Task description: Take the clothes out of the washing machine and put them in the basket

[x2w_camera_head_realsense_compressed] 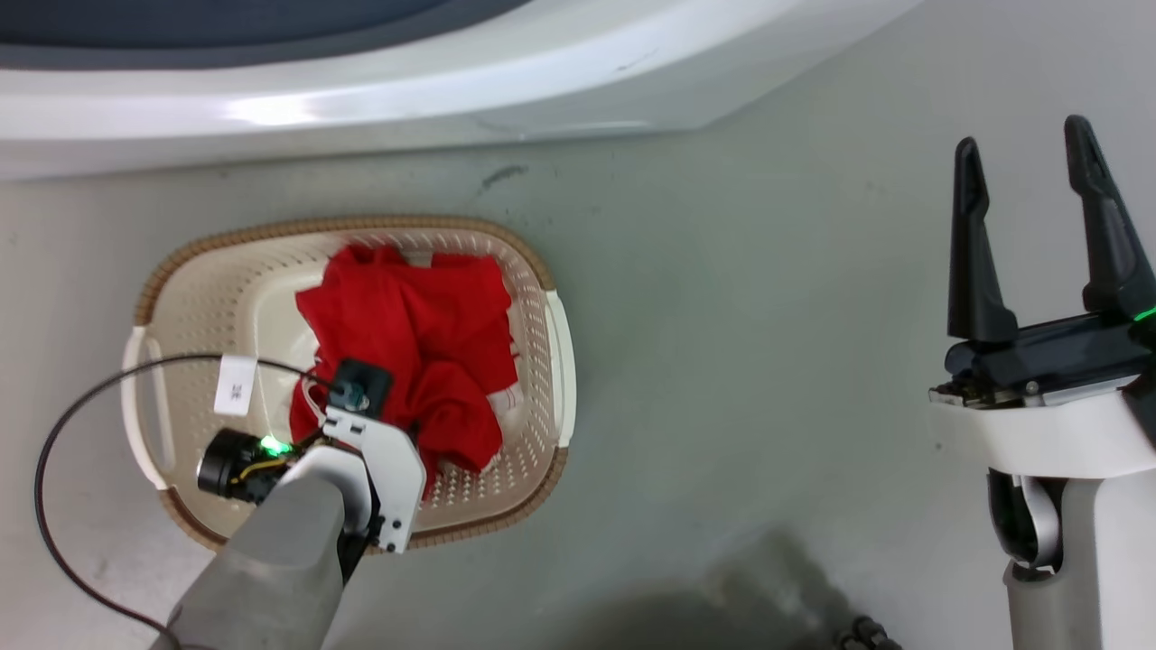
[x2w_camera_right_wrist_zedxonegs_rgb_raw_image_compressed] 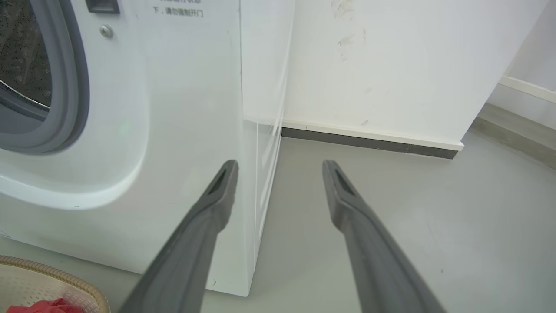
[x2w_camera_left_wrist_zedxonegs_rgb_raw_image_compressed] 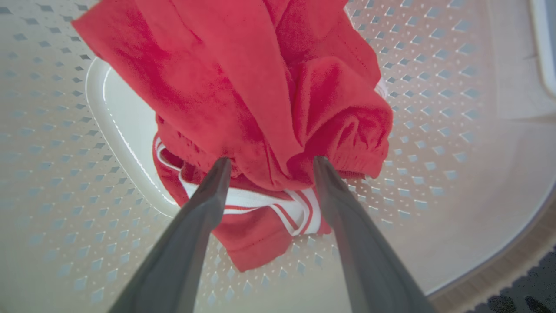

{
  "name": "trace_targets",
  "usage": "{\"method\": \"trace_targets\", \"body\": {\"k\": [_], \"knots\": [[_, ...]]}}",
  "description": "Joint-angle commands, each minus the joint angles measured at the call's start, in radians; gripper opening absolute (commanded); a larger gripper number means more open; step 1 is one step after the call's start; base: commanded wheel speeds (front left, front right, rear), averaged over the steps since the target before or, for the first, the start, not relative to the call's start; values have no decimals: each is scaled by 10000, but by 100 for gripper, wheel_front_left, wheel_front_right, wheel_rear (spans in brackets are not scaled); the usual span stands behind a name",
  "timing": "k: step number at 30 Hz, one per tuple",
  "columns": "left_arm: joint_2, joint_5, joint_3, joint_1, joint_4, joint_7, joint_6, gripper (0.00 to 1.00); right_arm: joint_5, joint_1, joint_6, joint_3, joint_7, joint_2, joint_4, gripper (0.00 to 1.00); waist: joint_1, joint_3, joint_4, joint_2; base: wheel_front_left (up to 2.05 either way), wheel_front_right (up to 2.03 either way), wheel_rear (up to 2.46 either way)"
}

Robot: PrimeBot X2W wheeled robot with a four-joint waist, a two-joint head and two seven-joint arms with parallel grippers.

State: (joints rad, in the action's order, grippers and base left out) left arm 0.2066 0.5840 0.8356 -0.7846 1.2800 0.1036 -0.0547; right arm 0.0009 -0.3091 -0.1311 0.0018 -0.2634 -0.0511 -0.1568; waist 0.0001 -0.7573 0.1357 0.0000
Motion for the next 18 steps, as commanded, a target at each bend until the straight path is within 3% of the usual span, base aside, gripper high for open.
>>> {"method": "trace_targets", "body": {"k": [1,13,18], "knots": [[-47,55,-26,145,28,121,-38,100,43,66,7,22,-19,19,41,100,-1,401,-47,0,0,0,0],[-556,509,-388,1079,-171,1523,34,100,-231,1166,7,104,-19,15,520,100,-1,2892,-658,0,0,0,0],[-371,452,-995,1566,-1606,1628,438,100,-263,1667,7,113,-19,15,669,100,-1,3822,-892,0,0,0,0]]}}
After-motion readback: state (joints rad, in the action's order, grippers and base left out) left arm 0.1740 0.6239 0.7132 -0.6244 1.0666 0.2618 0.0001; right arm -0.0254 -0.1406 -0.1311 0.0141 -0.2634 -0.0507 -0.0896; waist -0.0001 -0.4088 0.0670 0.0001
